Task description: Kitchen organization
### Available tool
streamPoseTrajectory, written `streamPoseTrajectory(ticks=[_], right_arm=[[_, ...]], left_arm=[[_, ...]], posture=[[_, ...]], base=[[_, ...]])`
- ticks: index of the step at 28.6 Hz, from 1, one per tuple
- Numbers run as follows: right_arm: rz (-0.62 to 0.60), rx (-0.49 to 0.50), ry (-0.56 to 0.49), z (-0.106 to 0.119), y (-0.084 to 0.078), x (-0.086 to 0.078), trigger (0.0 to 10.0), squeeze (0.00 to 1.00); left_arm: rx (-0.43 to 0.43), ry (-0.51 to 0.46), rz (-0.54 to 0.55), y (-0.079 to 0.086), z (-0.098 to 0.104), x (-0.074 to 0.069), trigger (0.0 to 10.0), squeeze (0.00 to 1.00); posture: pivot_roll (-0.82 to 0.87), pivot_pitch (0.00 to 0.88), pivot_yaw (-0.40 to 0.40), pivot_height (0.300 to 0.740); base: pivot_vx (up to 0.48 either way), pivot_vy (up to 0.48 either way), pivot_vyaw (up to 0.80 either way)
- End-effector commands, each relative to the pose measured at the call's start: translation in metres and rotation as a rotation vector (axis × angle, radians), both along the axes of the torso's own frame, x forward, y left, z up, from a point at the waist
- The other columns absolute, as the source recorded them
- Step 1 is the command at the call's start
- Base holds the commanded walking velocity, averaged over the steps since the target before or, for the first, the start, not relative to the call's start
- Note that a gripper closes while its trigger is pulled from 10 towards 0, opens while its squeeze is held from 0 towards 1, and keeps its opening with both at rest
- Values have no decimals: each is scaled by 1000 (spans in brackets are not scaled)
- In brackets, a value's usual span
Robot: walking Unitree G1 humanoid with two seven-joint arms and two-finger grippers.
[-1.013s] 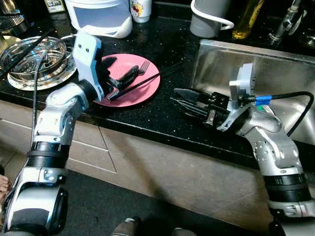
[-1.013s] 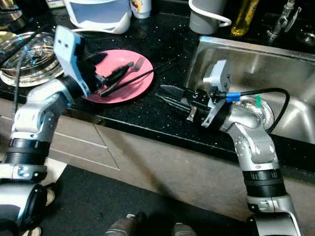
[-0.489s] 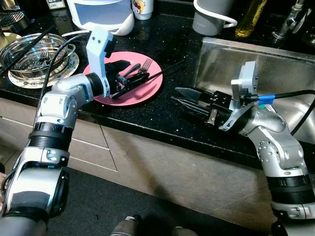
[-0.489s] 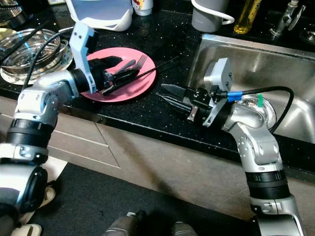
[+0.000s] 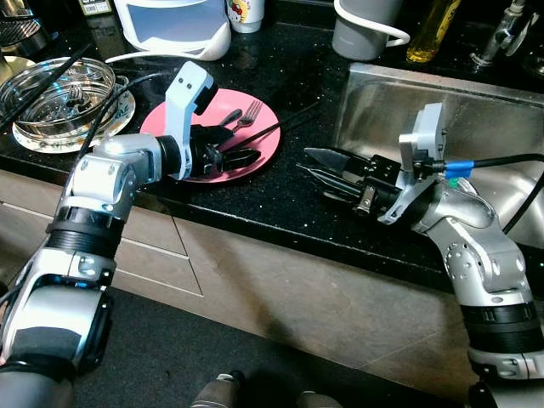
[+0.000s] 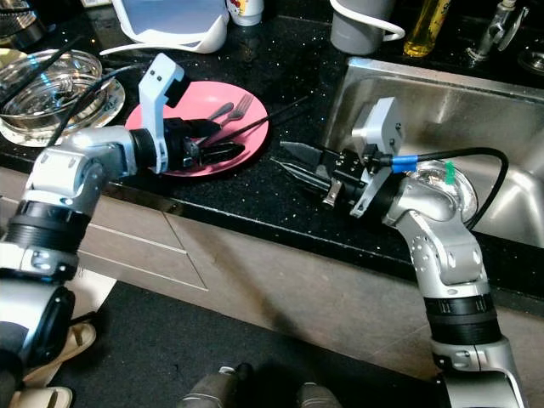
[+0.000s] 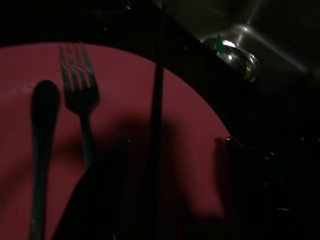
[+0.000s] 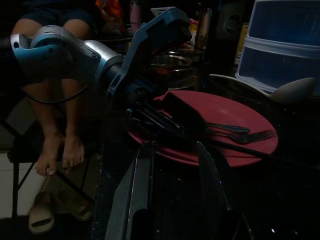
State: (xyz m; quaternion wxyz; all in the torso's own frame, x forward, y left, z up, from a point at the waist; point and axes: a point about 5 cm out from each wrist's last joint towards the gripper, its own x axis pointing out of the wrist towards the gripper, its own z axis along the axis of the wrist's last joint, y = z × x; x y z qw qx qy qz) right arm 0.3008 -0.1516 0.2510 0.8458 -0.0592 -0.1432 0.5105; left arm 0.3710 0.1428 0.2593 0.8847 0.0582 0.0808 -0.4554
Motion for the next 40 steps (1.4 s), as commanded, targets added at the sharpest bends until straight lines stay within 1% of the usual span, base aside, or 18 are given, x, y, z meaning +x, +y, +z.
streamPoseTrajectory(ticks=[1, 5, 14, 16, 20, 22, 24, 25, 27, 29, 31, 32, 33, 34, 36, 37, 40], right_arm=[[-9, 8, -21, 5, -2, -2, 10000, 0], [-11, 9, -21, 5, -2, -1, 10000, 0], [-44, 20, -30, 8, -5, 1, 10000, 0], [-49, 24, -31, 8, -5, 2, 10000, 0], [-57, 29, -32, 8, -5, 3, 10000, 0], [-66, 38, -35, 8, -5, 4, 10000, 0], [-75, 57, -38, 10, -5, 5, 10000, 0], [-77, 63, -40, 10, -5, 5, 10000, 0], [-77, 63, -40, 10, -5, 5, 10000, 0], [-87, 101, -45, 14, -5, 7, 10000, 0], [-87, 101, -45, 14, -5, 7, 10000, 0], [-92, 117, -45, 15, -5, 7, 10000, 0], [-99, 145, -41, 16, -5, 9, 10000, 0], [-108, 166, -38, 17, -4, 10, 10000, 0], [-126, 196, -34, 19, -3, 12, 10000, 0], [-126, 196, -34, 19, -3, 12, 10000, 0], [-188, 261, -19, 23, -4, 19, 10000, 0]], left_arm=[[31, 29, 0, 3, -2, 1, 0, 0], [30, 31, -1, 3, -1, 1, 0, 0], [57, 103, -12, 4, -9, -3, 0, 0], [60, 138, -1, 5, -12, -4, 0, 0], [64, 149, 32, 10, -14, -3, 0, 0], [62, 86, 71, 15, -5, 0, 0, 0], [47, -15, 111, 19, 11, 3, 0, 0], [39, -48, 129, 20, 18, 4, 0, 0], [39, -48, 129, 20, 18, 4, 0, 0], [2, -212, 186, 26, 50, 4, 0, 0], [2, -212, 186, 26, 50, 4, 0, 0], [-30, -285, 217, 30, 67, 3, 0, 0], [-69, -364, 216, 31, 84, -1, 0, 0], [-122, -417, 186, 29, 95, -6, 0, 0], [-202, -464, 117, 23, 106, -13, 0, 0], [-202, -464, 117, 23, 106, -13, 0, 0], [-291, -452, 1, 13, 105, -22, 0, 0]], posture=[[-29, 164, -10, 740], [-29, 164, -10, 740], [-25, 170, -4, 740], [-22, 169, -4, 740], [-20, 168, -4, 740], [-18, 166, -4, 740], [-15, 164, -2, 740], [-15, 164, -3, 740], [-15, 164, -3, 740], [-12, 160, -2, 740], [-12, 160, -2, 740], [-9, 156, -2, 740], [-8, 155, -2, 740], [-5, 152, -2, 740], [-5, 149, 0, 740], [-5, 149, 0, 740], [-6, 146, 3, 740]], base=[[0, 0, 0], [0, 0, 0], [0, 0, 0], [0, 0, 0], [0, 0, 0], [0, 0, 0], [0, 0, 0], [0, 0, 0], [0, 0, 0], [0, 0, 0], [0, 0, 0], [0, 0, 0], [0, 0, 0], [0, 0, 0], [0, 0, 0], [0, 0, 0], [0, 0, 0]])
